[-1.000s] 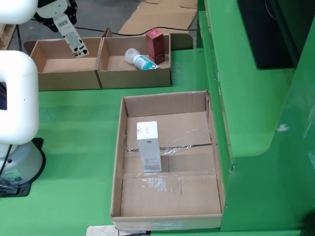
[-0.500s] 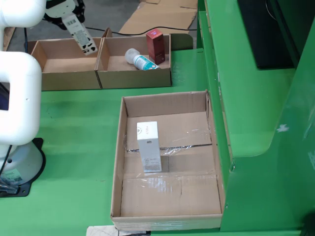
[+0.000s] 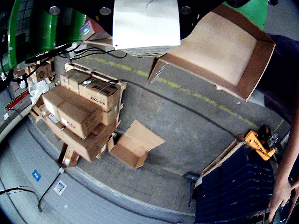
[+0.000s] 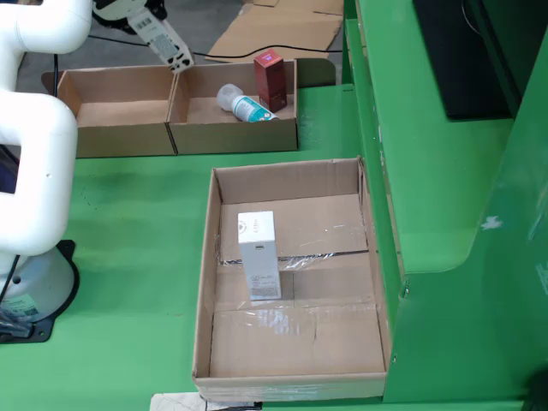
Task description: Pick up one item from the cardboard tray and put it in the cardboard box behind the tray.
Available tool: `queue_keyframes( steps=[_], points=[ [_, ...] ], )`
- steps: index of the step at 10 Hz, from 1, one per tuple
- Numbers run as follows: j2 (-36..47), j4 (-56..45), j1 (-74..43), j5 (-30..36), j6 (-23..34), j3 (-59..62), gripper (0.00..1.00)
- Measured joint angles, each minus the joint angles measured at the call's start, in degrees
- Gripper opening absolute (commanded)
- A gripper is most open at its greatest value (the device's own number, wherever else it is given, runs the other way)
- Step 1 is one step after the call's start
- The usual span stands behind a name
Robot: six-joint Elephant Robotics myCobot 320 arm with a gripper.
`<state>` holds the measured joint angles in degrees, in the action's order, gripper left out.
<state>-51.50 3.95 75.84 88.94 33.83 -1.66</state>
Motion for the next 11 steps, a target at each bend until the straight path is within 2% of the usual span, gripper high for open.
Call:
queue_keyframes(
  steps=[3,6,11],
  points=[
    [-0.35,0.26,-0.26,2.37,-1.84,0.0,0.0],
    [-0.7,2.46,2.64,0.44,-3.25,0.0,0.0],
    [-5.01,14.77,8.53,-10.9,-3.78,-0.09,0.0]
  ],
)
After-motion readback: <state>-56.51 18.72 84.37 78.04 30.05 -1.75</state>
